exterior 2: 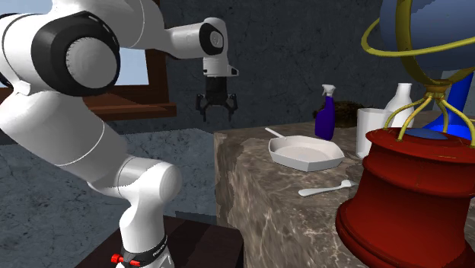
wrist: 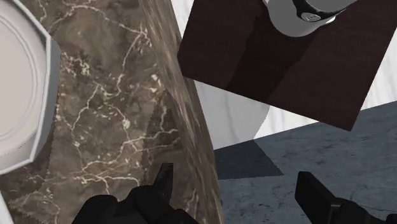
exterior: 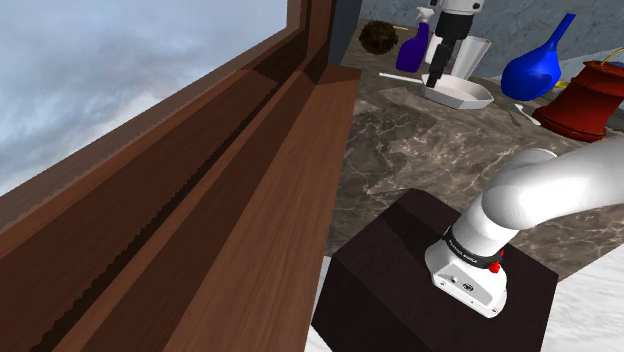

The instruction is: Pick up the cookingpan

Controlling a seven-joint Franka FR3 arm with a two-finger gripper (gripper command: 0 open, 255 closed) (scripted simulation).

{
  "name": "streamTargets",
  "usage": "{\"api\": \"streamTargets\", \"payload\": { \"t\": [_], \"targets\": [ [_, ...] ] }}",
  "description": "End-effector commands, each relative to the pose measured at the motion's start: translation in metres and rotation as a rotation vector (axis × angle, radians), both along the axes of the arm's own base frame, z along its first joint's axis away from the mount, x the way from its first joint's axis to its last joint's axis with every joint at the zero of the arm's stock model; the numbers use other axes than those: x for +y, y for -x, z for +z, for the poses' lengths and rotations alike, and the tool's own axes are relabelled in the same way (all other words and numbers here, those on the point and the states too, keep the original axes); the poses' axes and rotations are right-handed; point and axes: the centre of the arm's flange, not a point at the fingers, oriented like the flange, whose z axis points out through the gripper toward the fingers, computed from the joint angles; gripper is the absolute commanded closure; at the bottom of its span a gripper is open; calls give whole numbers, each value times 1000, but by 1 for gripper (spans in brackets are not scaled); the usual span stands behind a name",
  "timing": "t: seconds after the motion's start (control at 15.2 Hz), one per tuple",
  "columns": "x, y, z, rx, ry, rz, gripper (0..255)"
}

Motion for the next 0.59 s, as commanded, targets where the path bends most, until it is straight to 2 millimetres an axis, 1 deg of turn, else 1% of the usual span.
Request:
{"api": "streamTargets", "payload": {
  "t": [0.0, 0.53],
  "targets": [
    [-28, -7, -8, -5, -6, 35, 0],
    [-125, -52, -24, -22, -35, 161, 0]
  ]
}}
